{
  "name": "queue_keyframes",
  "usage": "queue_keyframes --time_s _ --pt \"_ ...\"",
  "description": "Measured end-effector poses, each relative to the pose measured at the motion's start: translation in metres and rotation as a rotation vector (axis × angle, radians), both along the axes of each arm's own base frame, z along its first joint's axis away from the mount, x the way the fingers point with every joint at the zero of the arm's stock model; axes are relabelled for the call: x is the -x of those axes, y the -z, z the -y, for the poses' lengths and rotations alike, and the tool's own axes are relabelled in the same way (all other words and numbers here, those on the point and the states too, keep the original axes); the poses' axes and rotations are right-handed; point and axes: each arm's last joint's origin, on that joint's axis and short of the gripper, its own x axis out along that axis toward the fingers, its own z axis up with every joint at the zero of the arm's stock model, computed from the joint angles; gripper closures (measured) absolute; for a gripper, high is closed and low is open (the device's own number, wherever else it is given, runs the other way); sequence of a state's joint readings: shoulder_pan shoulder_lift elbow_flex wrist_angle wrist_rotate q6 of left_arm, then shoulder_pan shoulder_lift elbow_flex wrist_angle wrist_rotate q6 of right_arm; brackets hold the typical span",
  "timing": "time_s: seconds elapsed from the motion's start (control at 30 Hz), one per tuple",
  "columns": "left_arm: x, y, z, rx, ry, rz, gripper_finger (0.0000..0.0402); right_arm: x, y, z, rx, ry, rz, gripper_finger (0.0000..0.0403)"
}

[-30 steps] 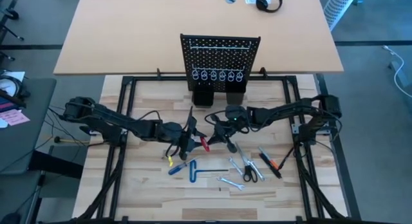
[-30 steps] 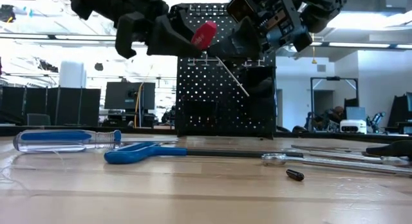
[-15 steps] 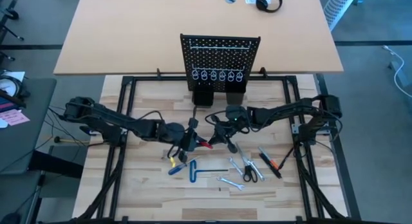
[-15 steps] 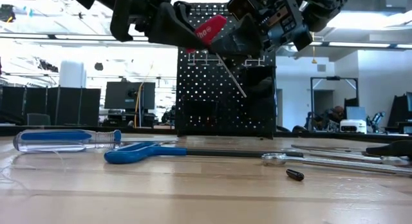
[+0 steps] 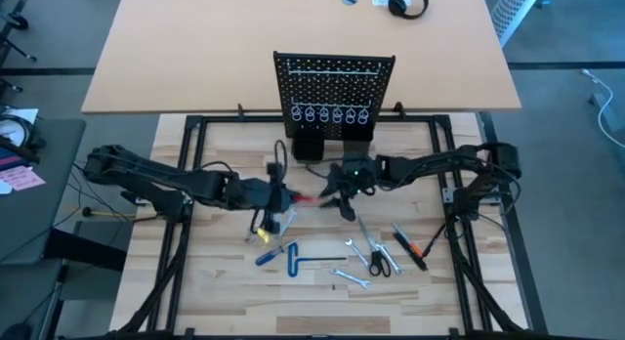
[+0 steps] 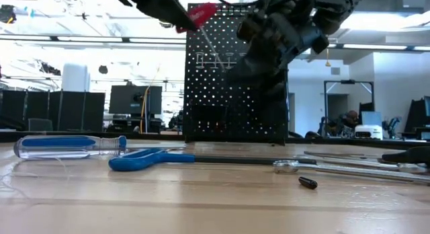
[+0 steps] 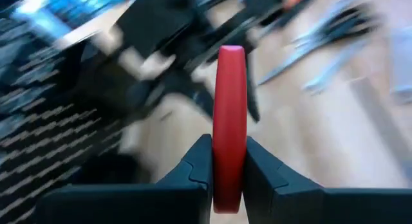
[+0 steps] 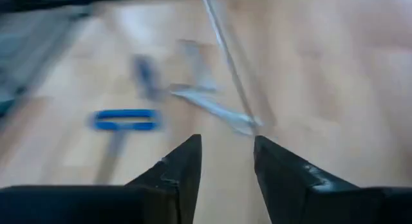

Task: Hang tools onto peg board
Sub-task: Hang the red T handle allen wrench on the pegboard

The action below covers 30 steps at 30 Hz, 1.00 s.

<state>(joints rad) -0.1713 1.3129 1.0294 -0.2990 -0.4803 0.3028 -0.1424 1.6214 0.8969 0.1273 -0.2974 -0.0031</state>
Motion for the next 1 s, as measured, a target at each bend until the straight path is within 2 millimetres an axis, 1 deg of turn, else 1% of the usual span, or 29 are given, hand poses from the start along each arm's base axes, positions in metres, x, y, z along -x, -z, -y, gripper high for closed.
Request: queue_keyframes --time_s 0.07,0.13,0.2,0.33,0.43,0.5,0.6,0.73,0.87,1.0 --pt "0.003 -0.007 -0.006 -0.055 -0.088 -0.018 0.0368 0.006 -0.004 0.002 0.056 0.111 -0.049 0.0251" --pt "0.002 -0.024 -0.014 -0.074 -0.163 0.002 0.0368 0.011 -0.007 0.001 0.097 0.201 -0.077 0.0255" --pt "0.004 -0.043 -0.026 -0.063 -0.238 0.01 0.0368 0.014 -0.01 -0.004 0.127 0.244 -0.095 0.0262" --pt "0.006 -0.083 -0.058 -0.053 -0.363 0.049 0.0368 0.012 -0.007 -0.025 0.143 0.226 -0.107 0.0274" --pt "0.007 -0.111 -0.083 -0.068 -0.422 0.056 0.0368 0.005 0.003 -0.043 0.164 0.205 -0.106 0.0281" --pt "0.006 -0.124 -0.097 -0.068 -0.448 0.03 0.0368 0.002 0.011 -0.053 0.208 0.223 -0.111 0.0283" --pt "-0.004 -0.131 -0.114 -0.053 -0.469 -0.042 0.0368 -0.002 0.022 -0.06 0.254 0.248 -0.122 0.0284" --pt "-0.023 -0.127 -0.13 -0.053 -0.482 -0.167 0.0368 -0.003 0.028 -0.061 0.259 0.247 -0.142 0.0285" --pt "-0.038 -0.121 -0.135 -0.055 -0.478 -0.239 0.0368 -0.003 0.026 -0.061 0.257 0.25 -0.133 0.0285" --pt "-0.043 -0.119 -0.136 -0.052 -0.476 -0.275 0.0368 -0.003 0.024 -0.061 0.254 0.249 -0.127 0.0285"
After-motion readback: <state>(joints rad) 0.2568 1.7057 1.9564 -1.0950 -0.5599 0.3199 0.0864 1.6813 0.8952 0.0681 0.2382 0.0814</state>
